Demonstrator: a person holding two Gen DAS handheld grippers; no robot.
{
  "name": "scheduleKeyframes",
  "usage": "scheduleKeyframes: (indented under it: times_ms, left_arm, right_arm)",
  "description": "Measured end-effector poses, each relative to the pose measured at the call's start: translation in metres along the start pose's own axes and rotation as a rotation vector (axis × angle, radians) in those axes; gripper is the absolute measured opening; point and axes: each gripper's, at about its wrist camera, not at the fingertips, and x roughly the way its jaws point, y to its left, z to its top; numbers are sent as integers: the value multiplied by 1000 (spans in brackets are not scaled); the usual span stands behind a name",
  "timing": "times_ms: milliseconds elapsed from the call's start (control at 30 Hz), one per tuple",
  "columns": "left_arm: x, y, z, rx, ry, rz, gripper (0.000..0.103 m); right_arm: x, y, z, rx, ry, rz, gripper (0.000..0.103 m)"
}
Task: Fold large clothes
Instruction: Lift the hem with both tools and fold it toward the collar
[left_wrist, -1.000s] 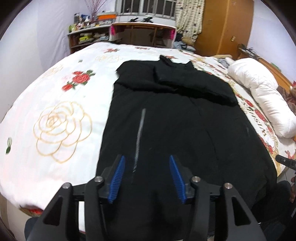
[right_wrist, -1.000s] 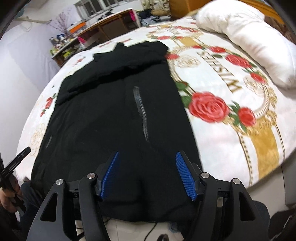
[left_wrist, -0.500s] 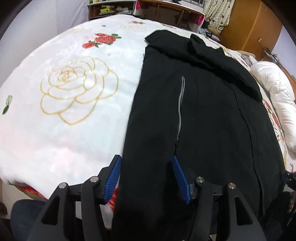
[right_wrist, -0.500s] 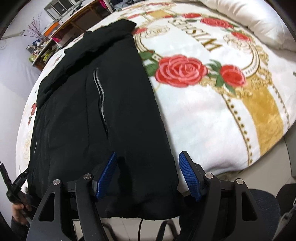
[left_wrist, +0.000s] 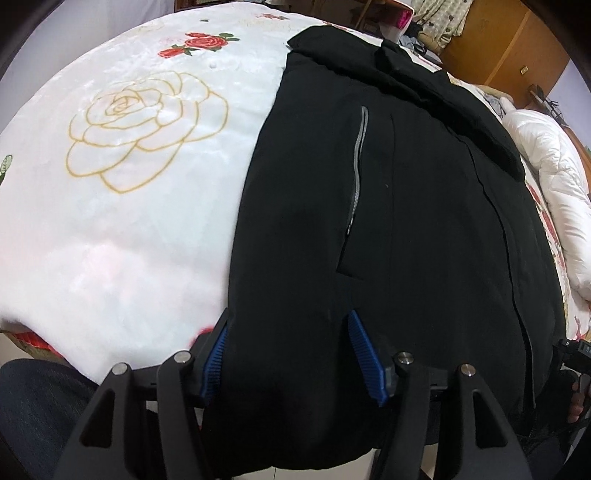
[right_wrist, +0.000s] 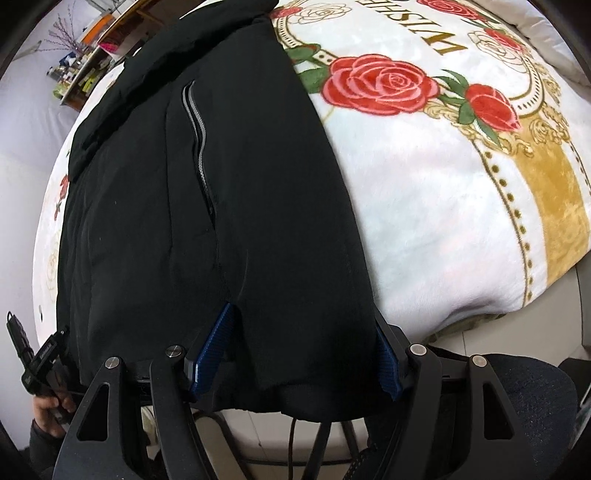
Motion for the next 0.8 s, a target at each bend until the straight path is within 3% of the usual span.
scheduleKeyframes:
  times_ms: [33,100,167,367,500,800]
  left_arm:
    - [0,-1,1,1,4,-10,54]
    - [-4,-2,1,2,1,-18,27]
    - [-11,-3,4,6,-8,-36,18]
    - [-45,-4,15,-8,-96,-98,15]
    - [-74,-5,28,-19,-181,-147,15]
    - [-112,-5,67,-28,-327,-214,15]
  right_arm:
    - [0,1,-1,-5,4,0,67]
    - [-2,2,1,1,3,36,49]
    - [-8,2,-1,6,-8,90,29]
    - [-37,11,-3,-41,-96,126,21]
    - [-67,14,0,-58,-178,190,20]
    - [-112,34,23,-116,-333,243,19]
